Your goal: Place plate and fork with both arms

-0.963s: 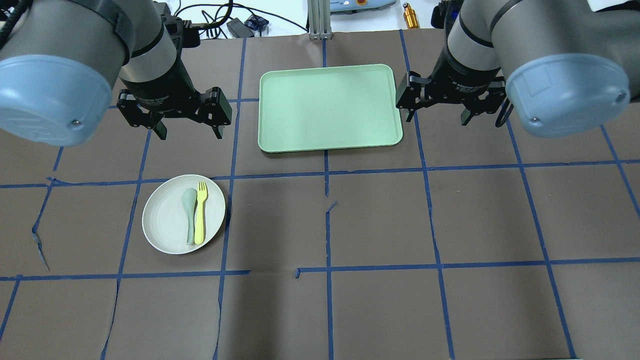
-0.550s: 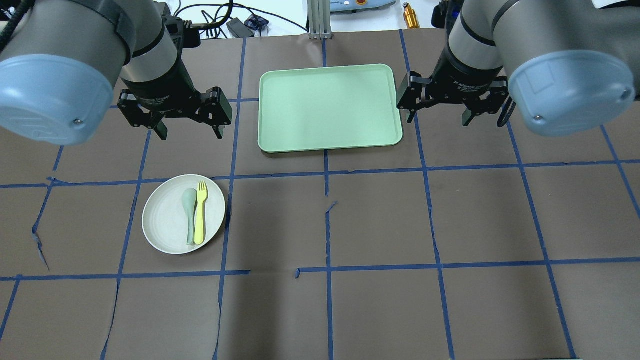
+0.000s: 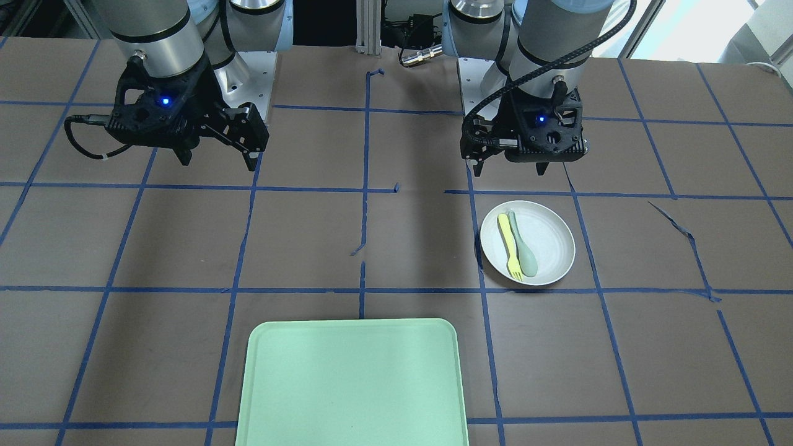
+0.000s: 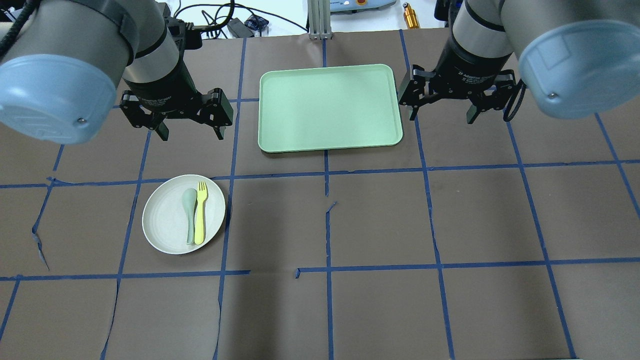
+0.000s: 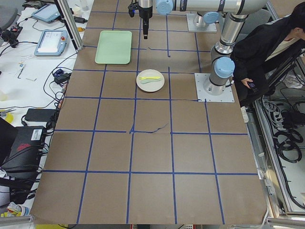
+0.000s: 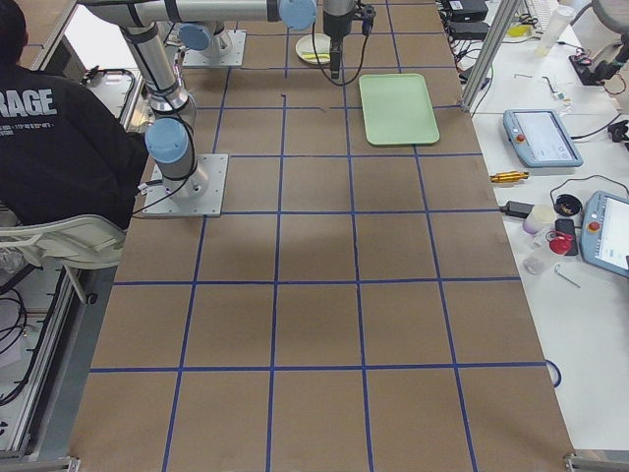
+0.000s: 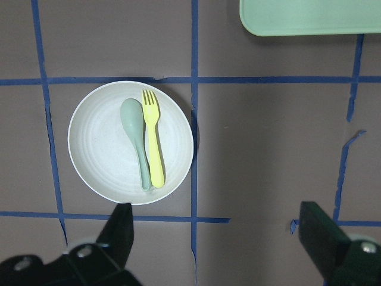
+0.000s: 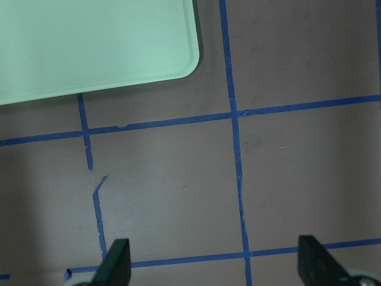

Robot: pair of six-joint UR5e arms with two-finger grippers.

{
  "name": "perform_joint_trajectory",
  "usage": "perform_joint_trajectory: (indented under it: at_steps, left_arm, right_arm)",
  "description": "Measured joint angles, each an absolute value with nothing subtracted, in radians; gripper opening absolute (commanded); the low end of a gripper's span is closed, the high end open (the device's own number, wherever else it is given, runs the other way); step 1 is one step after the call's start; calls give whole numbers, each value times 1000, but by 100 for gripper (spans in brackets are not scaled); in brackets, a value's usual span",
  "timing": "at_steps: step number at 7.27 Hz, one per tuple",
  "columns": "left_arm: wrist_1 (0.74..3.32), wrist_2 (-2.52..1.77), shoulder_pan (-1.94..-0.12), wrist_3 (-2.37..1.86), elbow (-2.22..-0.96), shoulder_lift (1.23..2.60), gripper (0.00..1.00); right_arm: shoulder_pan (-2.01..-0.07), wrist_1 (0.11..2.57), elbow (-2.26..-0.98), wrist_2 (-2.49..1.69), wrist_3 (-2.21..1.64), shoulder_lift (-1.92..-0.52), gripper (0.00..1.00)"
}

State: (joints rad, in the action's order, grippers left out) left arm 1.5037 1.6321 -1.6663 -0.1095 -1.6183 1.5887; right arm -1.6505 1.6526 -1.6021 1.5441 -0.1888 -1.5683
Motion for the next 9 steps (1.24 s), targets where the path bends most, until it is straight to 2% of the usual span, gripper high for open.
perform_joint_trajectory:
  at_steps: [9]
  left_arm:
    - [1506,1641,-1663,-98,-1618,1603,100]
  right_arm:
    - [-1649,1663,-1577,1554,-181,-1551,100]
